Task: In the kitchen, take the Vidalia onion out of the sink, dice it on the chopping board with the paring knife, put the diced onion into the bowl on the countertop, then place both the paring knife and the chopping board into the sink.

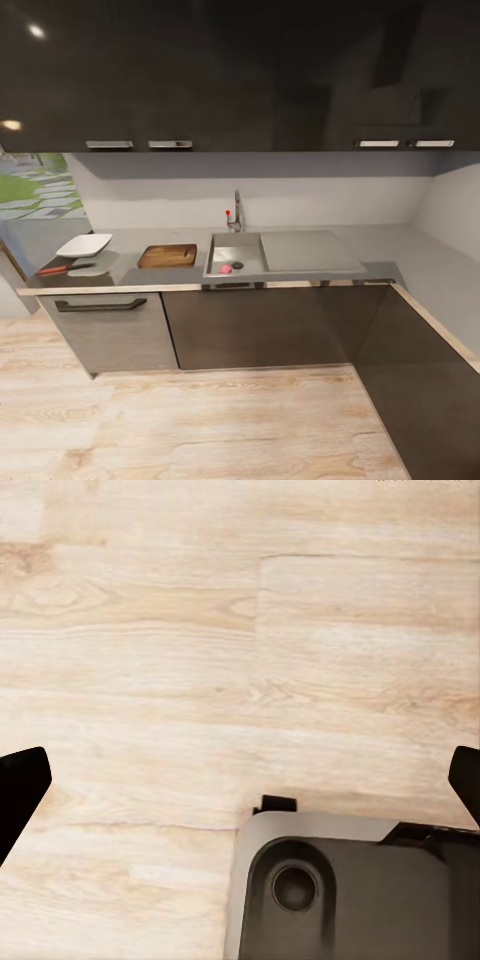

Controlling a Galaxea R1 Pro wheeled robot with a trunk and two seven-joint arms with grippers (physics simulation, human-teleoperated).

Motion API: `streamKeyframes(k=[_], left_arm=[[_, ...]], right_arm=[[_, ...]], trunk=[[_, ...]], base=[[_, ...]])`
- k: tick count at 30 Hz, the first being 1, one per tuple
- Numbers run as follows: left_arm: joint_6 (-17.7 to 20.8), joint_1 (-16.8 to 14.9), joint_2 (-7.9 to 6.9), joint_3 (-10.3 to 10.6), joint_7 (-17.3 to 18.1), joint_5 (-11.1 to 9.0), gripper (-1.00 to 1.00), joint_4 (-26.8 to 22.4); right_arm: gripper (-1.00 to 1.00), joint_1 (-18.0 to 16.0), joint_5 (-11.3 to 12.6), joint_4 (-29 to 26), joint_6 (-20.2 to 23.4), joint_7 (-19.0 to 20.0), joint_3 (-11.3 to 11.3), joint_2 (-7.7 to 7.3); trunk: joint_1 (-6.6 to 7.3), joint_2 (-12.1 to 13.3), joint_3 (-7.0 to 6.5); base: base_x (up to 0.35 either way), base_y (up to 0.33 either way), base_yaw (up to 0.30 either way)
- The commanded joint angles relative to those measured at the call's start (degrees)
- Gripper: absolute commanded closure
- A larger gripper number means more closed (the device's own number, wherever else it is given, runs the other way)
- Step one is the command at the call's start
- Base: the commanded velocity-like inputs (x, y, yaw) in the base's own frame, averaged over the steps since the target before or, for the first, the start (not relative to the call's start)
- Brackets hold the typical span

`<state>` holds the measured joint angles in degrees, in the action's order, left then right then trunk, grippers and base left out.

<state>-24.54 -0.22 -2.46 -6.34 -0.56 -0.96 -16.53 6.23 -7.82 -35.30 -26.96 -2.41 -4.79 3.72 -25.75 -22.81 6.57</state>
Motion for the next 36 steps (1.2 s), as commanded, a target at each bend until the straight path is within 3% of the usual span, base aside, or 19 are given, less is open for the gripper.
streamKeyframes(k=[1, 12, 17, 19, 24, 27, 33, 36], left_arm=[[-0.15, -0.03, 0.0, 0.01, -0.06, -0.09, -1.0, -0.03], [0.08, -0.03, 0.08, -0.07, -0.23, -0.04, -1.0, -1.07], [1.53, -0.04, 0.64, -0.08, -1.21, 0.02, -1.0, -8.61], [4.34, -0.04, 1.43, -0.04, -1.94, 0.15, -1.0, -12.38], [19.01, -0.11, 3.3, 0.17, -3.15, 0.47, -1.0, -24.83], [25.5, -0.14, 3.82, 0.69, -3.3, 0.52, -1.0, -31.42], [37.18, -1.27, 4.87, 5.6, -3.47, 0.93, -1.0, -44.48], [45.17, -3.6, 5.22, 7.47, -3.53, 1.16, -1.0, -50.13]], right_arm=[[-1.0, 0.01, -0.61, -0.09, -0.05, -0.23, -0.22, 0.06], [-1.0, 0.01, -0.61, -0.07, -0.02, -0.23, -0.17, 0.06], [-1.0, 0.01, -0.61, -0.09, -0.03, -0.23, -0.16, 0.06], [-1.0, 0.01, -0.61, -0.08, -0.03, -0.23, -0.16, 0.06], [-1.0, 0.01, -0.61, -0.06, -0.02, -0.23, -0.15, 0.06], [-1.0, 0.01, -0.61, -0.07, -0.02, -0.23, -0.14, 0.06], [-1.0, 0.01, -0.61, 0.02, -0.02, -0.23, -0.13, 0.06], [-1.0, 0.01, -0.61, 0.27, -0.02, -0.23, -0.13, 0.06]], trunk=[[-0.04, -0.11, 0.1], [-0.04, -0.11, 0.1], [-0.04, -0.11, 0.1], [-0.04, -0.11, 0.1], [-0.04, -0.11, 0.1], [-0.04, -0.11, 0.1], [-0.04, -0.11, 0.1], [-0.04, -0.11, 0.1]], base=[[0.008, -0.011, 0.112], [0.002, -0.003, 0.075], [0.0, 0.0, 0.007], [0.0, 0.0, 0.002], [0.0, 0.0, 0.0], [0.0, 0.0, 0.0], [0.0, 0.0, 0.0], [0.0, 0.0, 0.0]])
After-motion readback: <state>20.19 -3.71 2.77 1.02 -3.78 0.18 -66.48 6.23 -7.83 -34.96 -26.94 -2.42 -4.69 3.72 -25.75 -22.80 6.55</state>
